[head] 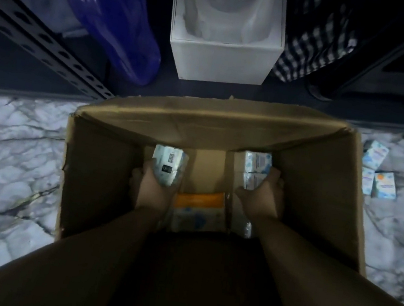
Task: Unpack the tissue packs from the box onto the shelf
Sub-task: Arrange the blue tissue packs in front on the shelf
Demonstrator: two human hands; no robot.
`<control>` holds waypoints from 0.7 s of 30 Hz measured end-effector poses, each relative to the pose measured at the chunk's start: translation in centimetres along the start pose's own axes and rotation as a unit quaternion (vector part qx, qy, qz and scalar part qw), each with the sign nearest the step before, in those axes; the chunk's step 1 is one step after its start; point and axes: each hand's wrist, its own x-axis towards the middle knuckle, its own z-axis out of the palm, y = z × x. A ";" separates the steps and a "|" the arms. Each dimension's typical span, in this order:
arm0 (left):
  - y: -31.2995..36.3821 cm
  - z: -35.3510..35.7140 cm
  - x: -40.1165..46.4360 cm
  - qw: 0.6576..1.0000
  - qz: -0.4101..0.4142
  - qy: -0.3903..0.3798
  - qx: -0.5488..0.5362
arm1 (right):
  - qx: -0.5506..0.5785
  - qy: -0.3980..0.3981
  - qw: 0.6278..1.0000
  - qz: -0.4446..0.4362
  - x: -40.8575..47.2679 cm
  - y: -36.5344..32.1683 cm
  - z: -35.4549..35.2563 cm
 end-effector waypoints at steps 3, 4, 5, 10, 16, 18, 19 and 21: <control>0.9 -2.4 -2.7 0.998 0.012 -0.019 -0.061 | 0.121 -0.021 0.992 -0.001 -2.4 -0.7 -1.9; 1.3 -3.7 -3.9 0.997 0.018 -0.020 -0.072 | 0.137 -0.032 0.990 -0.007 -3.8 -1.1 -2.9; 1.7 -5.1 -5.2 0.996 0.028 -0.020 -0.076 | 0.141 -0.035 0.989 -0.020 -5.2 -1.6 -3.9; 4.9 -13.3 -12.3 0.991 0.083 -0.021 -0.105 | 0.166 -0.016 0.984 -0.067 -13.2 -5.3 -11.1; 10.7 -24.6 -21.8 0.975 0.122 -0.028 -0.185 | 0.248 -0.016 0.964 -0.090 -22.3 -11.2 -22.8; 12.9 -28.3 -25.3 0.971 0.128 -0.035 -0.200 | 0.274 -0.015 0.956 -0.103 -25.4 -12.9 -26.7; 14.0 -30.0 -27.1 0.969 0.130 -0.037 -0.209 | 0.277 -0.014 0.955 -0.107 -26.9 -13.5 -28.7; 15.6 -33.1 -30.6 0.964 0.140 -0.036 -0.224 | 0.281 -0.008 0.952 -0.118 -30.0 -14.6 -32.7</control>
